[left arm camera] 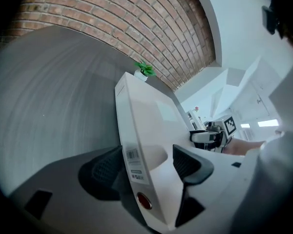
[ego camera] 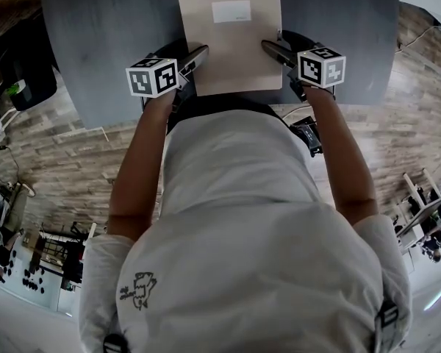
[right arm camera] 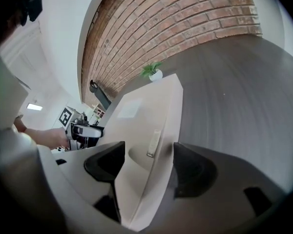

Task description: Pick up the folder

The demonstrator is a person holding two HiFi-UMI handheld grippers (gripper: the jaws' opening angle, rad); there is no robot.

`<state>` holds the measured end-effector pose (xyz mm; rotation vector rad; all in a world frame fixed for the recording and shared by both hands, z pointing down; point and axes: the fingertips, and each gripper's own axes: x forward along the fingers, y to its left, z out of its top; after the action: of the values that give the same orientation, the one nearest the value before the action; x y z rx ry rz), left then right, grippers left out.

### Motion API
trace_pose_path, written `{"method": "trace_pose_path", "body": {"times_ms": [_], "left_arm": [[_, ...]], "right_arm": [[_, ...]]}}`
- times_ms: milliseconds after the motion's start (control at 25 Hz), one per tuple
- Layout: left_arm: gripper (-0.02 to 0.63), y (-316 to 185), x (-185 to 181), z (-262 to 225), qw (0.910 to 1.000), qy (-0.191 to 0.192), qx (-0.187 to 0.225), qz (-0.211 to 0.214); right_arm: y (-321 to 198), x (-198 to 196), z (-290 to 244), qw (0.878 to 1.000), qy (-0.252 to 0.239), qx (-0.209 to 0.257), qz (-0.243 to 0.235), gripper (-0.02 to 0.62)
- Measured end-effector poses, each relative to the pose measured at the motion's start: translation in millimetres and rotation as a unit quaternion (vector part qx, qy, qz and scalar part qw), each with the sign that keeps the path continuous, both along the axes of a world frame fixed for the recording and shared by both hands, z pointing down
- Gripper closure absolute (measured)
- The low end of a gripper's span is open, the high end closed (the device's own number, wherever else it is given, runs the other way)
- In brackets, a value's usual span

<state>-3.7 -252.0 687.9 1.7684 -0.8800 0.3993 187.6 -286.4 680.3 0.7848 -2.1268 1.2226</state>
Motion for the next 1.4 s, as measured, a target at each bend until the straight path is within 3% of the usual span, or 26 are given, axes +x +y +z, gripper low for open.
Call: {"method": "trace_pose_path", "body": {"times_ms": [1080,1400], "left_arm": [[0.308,0.2,9.7,-0.8,0.9998,-0.022,0.000,-0.004],[0.308,-2.0,9.8,-10.2,0.9993,-0.034,0.014,0.001]], "right_arm": [[-0.7,-3.8,-7.4,1.000,0.012,-0.004,0.003,0.304],[-1.7,-1.3,-14.0,1.000,0.018,0.019,0.005,0.308]]}}
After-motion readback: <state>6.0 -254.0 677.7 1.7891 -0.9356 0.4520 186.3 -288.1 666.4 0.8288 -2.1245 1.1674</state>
